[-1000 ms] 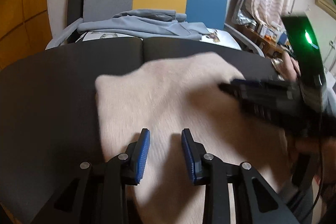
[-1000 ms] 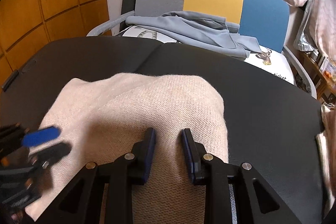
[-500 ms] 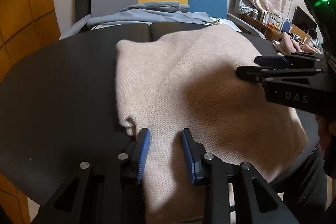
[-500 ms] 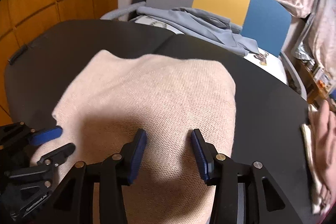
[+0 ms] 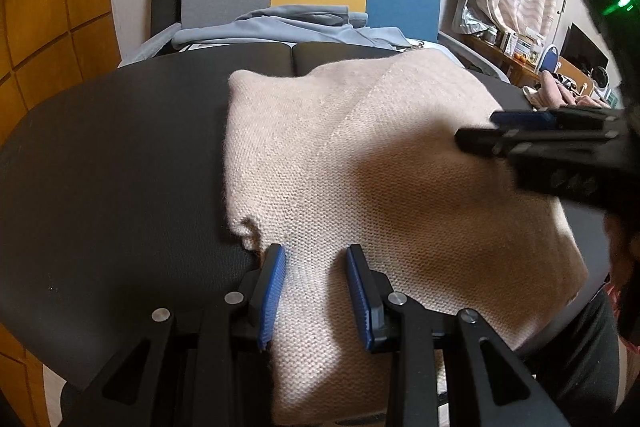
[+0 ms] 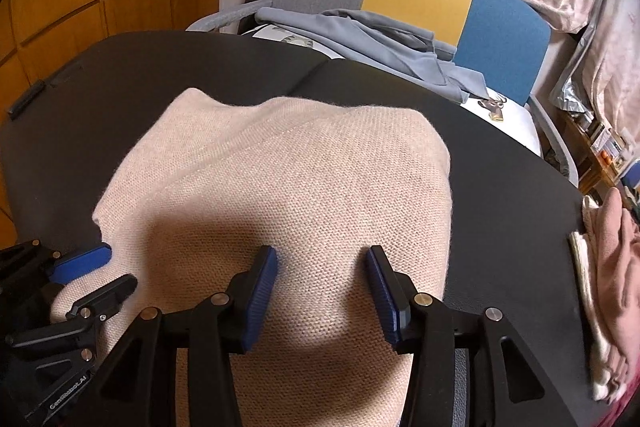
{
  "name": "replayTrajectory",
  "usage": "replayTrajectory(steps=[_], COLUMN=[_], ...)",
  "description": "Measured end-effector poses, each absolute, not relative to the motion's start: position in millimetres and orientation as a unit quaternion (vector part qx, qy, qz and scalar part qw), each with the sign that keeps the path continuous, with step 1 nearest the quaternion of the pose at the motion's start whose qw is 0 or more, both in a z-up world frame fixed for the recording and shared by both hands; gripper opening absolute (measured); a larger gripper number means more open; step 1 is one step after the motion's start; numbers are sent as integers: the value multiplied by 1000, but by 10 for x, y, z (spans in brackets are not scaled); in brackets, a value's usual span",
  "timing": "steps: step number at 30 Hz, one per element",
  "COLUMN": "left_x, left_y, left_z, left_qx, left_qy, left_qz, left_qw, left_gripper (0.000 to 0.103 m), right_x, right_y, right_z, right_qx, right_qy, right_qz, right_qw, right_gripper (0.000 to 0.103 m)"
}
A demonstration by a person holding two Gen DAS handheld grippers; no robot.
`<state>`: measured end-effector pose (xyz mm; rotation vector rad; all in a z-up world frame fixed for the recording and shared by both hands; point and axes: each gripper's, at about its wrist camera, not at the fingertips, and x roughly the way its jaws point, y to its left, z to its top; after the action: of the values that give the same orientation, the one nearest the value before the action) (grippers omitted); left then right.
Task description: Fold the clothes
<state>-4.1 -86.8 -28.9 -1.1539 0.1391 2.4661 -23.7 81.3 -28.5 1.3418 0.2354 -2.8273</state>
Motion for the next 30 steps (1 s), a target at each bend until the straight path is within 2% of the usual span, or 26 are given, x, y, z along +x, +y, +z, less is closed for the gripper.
replayTrajectory(steps=[4,8,10,13,15,17,21,24,27,30], left_x=[-16,38,33,-86,-235,-417,-937,-1114,-1172,-1173], left_y=[-868,-910,-1027,-1285,-1431,-1550,-1606,-1547,-1509,-1481], left_z=[-287,-254,-182,5,117,164,-97,-319,-387,-385], left_qx=[-414,-419,-424,-410,-399,-397,-483,-531,-540,-531], left_qy=[48,46,18,-37,-63,-95,-188,-209,-204,-186], left_qz=[885,881,874,881,889,889,825,788,781,789], left_qw=[206,217,236,232,214,205,226,231,239,247], left_gripper=[32,31,31,31,32,35,35,36,37,43], right_x=[-113,-41,-23,88,168,224,170,85,9,-58], right_y=[943,942,965,1212,1434,1632,1979,2134,2218,2277], right_z=[-165,-338,-413,-253,-142,-105,-217,-372,-526,-694], right_qx=[418,431,433,409,391,382,402,423,438,448], right_qy=[14,34,37,-42,-98,-128,-187,-221,-251,-286], right_qz=[-907,-900,-899,-907,-910,-912,-894,-876,-859,-841], right_qw=[47,53,62,92,100,76,58,63,81,98], right_gripper=[51,51,51,52,67,76,79,85,87,88])
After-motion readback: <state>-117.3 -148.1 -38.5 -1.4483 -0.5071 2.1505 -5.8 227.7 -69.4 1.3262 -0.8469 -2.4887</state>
